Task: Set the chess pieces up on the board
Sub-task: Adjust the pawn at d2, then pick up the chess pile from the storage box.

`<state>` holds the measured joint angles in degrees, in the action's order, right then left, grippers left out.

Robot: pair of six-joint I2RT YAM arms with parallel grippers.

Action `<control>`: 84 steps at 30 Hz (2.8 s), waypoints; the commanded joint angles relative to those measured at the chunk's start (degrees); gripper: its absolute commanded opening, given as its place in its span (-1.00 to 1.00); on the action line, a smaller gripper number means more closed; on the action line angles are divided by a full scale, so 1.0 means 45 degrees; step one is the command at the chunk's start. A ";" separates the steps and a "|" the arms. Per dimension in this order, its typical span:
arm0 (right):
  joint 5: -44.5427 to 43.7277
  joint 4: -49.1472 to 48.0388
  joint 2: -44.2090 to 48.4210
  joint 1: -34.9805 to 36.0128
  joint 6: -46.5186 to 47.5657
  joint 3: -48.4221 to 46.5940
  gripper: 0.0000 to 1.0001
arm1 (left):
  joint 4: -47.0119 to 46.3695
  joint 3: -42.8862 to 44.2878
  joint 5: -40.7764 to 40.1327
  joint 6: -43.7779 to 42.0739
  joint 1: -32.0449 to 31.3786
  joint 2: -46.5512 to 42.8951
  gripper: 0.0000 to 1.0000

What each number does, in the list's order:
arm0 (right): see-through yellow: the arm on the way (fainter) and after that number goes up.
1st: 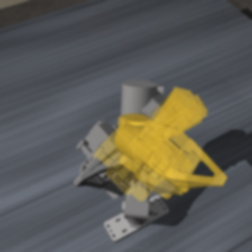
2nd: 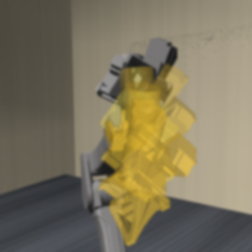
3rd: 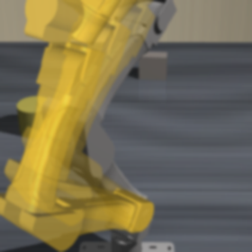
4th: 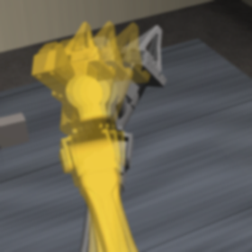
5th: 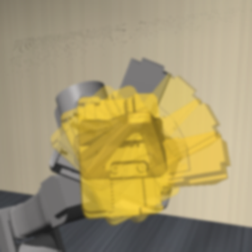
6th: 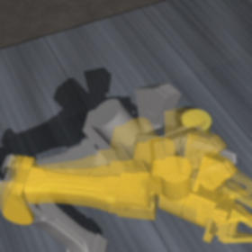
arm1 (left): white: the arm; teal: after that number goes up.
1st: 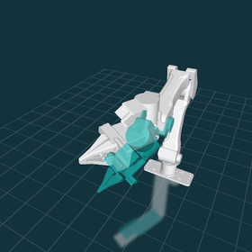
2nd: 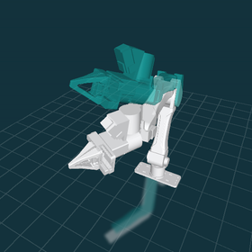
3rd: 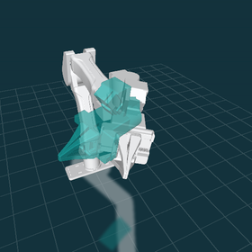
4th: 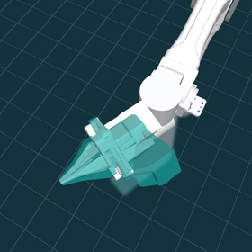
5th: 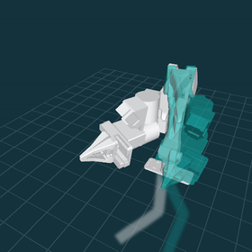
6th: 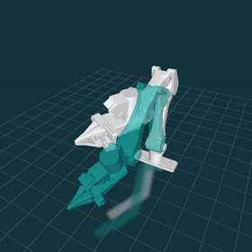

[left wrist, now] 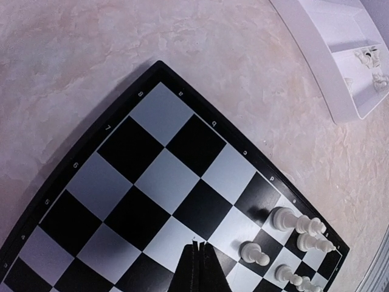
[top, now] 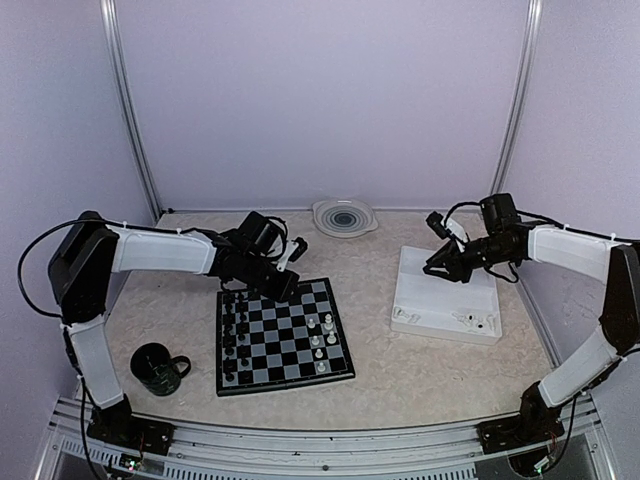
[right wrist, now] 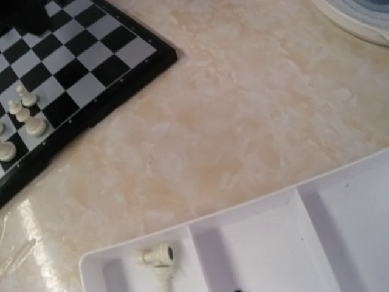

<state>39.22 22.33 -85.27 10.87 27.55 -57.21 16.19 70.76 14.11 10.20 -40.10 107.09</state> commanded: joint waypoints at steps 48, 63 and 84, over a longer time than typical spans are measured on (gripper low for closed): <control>0.0093 -0.0059 -0.1260 -0.0131 0.0362 -0.0530 -0.42 | 0.1238 0.0840 0.2390 -0.1008 -0.0186 0.1866 -1.00; 0.0064 0.1037 -0.1806 -0.0064 0.0783 -0.1204 -0.33 | 0.0408 0.1290 0.1424 -0.0329 0.0042 0.0945 -0.93; -0.4557 0.5062 -0.0189 -0.0620 0.2602 -0.0241 -0.53 | -0.2374 0.0517 -0.2493 -0.1504 -0.1651 -0.2779 -0.01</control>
<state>26.15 39.16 -89.62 10.68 36.82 -61.36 7.68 76.77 4.16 4.43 -47.66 94.87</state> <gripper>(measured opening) 0.242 0.493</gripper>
